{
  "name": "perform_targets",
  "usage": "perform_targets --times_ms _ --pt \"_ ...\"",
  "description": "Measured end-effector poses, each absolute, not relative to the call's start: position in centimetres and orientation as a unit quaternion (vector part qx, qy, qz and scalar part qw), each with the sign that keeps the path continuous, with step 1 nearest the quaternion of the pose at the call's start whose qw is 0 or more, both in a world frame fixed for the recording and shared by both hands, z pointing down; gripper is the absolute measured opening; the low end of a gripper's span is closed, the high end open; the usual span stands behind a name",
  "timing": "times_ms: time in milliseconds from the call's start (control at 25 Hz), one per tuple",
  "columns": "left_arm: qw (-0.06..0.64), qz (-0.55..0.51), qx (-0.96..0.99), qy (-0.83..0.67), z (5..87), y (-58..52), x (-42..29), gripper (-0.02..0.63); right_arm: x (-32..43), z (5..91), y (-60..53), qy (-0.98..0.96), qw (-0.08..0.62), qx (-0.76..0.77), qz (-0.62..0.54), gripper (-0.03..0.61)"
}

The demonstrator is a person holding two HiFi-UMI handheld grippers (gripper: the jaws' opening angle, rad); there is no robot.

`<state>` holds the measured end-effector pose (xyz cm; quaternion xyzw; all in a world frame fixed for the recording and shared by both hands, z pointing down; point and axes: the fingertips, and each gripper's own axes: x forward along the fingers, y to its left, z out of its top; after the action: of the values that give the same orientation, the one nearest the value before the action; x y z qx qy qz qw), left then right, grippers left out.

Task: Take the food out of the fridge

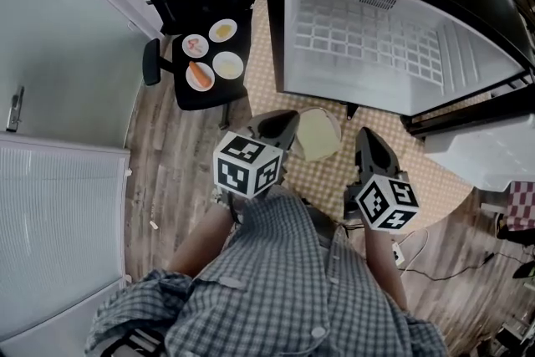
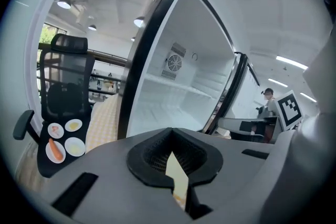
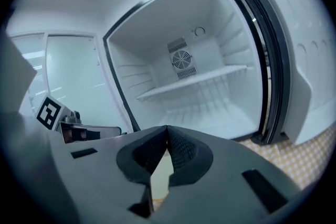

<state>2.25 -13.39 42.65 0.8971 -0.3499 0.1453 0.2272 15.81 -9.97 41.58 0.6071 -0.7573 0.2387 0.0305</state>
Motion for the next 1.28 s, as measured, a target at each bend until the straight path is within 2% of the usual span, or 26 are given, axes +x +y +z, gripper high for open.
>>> perform_targets --times_ms 360,600,1280 --pt "0.176 0.127 0.916 -0.338 38.1 -12.2 3.2 0.005 14.0 35.3 -10.4 -0.796 0.042 0.591 0.122 0.009" --pt "0.175 0.117 0.917 -0.338 37.2 -12.0 2.8 0.005 13.1 33.8 -10.1 -0.807 0.049 0.582 0.084 0.009" --pt "0.184 0.112 0.916 -0.337 37.2 -11.3 2.3 0.005 12.5 33.3 -9.6 -0.817 0.062 0.569 0.07 0.009"
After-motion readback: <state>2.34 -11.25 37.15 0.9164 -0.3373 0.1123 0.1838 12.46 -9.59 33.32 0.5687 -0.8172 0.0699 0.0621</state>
